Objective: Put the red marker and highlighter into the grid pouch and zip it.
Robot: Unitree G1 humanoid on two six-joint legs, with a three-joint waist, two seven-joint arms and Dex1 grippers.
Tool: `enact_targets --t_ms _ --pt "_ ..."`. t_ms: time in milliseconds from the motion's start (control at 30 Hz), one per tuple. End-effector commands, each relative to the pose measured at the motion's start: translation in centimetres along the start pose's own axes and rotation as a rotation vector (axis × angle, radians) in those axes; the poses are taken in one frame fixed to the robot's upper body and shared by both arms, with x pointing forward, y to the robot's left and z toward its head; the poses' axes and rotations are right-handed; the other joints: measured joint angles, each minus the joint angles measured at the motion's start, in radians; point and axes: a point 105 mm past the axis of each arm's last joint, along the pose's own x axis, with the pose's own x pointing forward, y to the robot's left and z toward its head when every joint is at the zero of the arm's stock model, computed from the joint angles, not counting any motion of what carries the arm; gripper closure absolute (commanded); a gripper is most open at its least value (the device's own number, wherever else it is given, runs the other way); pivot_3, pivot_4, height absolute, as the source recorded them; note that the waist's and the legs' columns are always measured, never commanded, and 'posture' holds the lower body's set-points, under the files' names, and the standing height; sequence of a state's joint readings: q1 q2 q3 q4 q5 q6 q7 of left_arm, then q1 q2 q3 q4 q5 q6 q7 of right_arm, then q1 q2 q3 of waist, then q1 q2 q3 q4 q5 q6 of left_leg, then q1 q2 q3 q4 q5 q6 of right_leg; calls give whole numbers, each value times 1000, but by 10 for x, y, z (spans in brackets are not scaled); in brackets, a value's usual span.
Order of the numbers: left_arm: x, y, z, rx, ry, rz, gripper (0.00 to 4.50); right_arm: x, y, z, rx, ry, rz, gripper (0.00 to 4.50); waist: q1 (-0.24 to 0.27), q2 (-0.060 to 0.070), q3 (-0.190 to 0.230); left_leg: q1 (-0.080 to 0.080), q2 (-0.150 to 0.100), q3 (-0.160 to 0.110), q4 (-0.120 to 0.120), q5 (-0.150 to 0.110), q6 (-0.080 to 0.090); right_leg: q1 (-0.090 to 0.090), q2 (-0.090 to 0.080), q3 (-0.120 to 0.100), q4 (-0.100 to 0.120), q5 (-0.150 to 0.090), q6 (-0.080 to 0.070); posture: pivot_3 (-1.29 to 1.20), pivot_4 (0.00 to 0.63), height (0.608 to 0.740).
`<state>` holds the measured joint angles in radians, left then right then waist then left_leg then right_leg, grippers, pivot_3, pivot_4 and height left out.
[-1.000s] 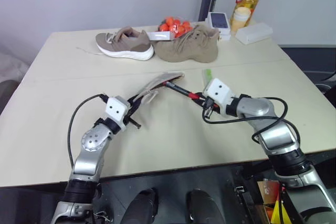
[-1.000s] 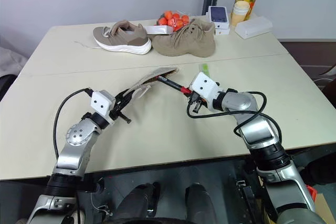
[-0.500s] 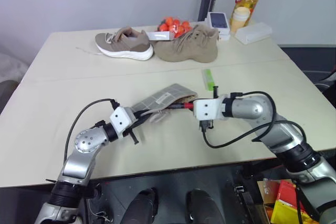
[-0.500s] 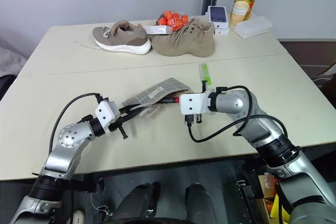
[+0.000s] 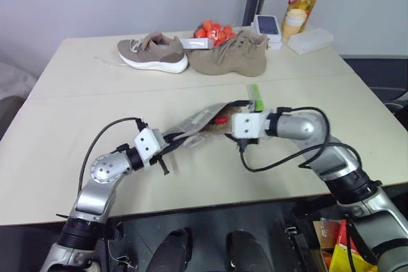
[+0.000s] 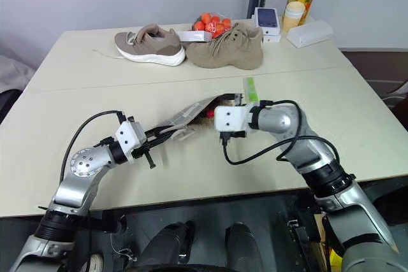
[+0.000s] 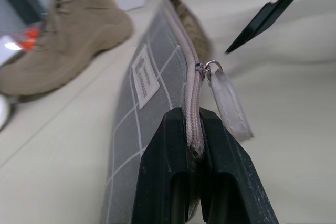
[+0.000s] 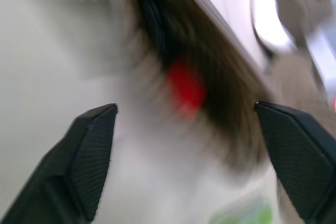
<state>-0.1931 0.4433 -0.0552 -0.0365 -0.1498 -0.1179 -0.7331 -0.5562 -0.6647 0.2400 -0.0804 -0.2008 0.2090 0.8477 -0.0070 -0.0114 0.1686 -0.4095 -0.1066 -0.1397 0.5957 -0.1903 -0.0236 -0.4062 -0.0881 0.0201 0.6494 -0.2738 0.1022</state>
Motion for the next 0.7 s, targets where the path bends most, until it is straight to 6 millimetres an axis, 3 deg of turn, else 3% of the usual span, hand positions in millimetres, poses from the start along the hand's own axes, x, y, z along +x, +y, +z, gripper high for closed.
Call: enact_targets --t_ms 33,167,233,500,600,700 --pt "-3 16 -1 4 -6 133 4500 -12 -20 -9 139 -6 -125 416 -2 0 0 0 0 0 0 0 0 0 0 0 0 0 0 0 150 740" --pt "2 27 -6 -19 3 282 4500 -8 -39 -43 579 7 -288 197 -4 0 0 1 0 0 0 0 0 0 1 0 1 0 0 0 150 740" --pt "4 30 -7 -1 12 323 4500 -3 -43 -55 696 33 -349 197 -5 0 0 1 0 0 0 0 0 0 1 0 1 0 0 0 150 740" --pt "8 47 -8 37 39 450 4500 28 -46 -100 996 172 -537 197 -7 0 0 1 0 1 0 0 0 0 1 1 2 0 0 0 150 740" --pt "7 46 -10 37 42 447 4500 38 -47 -101 1040 152 -546 197 -7 0 0 1 0 1 0 0 0 -1 2 1 3 0 0 0 150 740" --pt "5 46 -12 35 45 446 4500 43 -47 -105 1093 140 -560 1107 -11 0 0 1 0 2 0 0 0 -1 2 1 3 1 0 0 150 740"
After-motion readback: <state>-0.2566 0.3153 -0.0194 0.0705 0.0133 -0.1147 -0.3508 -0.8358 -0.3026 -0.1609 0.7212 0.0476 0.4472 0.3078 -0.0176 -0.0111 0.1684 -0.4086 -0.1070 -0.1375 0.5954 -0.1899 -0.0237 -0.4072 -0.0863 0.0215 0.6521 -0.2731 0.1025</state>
